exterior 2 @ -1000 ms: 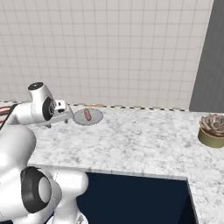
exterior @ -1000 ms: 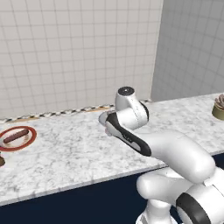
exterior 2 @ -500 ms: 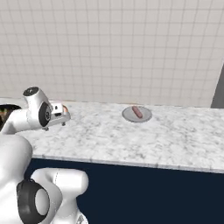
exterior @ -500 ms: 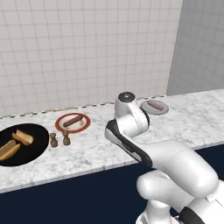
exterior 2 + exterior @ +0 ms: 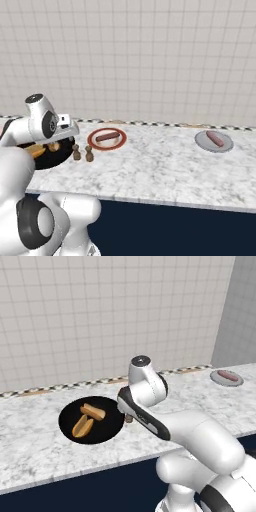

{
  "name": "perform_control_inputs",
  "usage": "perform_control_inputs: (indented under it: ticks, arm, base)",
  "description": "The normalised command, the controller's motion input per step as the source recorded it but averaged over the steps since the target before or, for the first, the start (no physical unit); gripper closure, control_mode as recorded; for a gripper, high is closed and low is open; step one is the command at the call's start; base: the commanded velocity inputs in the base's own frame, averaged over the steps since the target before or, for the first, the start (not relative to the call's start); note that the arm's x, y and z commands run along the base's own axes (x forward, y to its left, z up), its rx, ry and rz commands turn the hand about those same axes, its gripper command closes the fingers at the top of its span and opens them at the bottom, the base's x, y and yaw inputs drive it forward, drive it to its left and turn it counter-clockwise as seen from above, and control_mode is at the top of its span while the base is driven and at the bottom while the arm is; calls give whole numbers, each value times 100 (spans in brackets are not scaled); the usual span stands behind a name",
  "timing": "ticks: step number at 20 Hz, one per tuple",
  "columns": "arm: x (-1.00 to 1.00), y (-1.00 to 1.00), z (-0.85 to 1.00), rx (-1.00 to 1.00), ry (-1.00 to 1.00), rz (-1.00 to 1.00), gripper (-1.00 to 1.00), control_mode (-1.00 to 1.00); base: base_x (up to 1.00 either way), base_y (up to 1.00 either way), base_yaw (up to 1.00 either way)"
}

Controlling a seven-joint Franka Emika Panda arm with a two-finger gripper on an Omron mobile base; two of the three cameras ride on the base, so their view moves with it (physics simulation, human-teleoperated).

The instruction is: Place one bun and one sausage from the bowl on each plate.

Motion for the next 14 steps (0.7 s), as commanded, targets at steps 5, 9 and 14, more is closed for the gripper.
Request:
perform_control_inputs:
  ticks: [5, 9, 14]
  arm:
    - [15, 2, -3, 0, 3, 0, -100, -100]
    - [68, 76, -42, 9, 24, 8, -100, -100]
    - [91, 99, -32, -11, 25, 4, -100, -100]
  base:
    - [63, 11, 0]
    - [0, 0, 0]
    - [0, 0, 0]
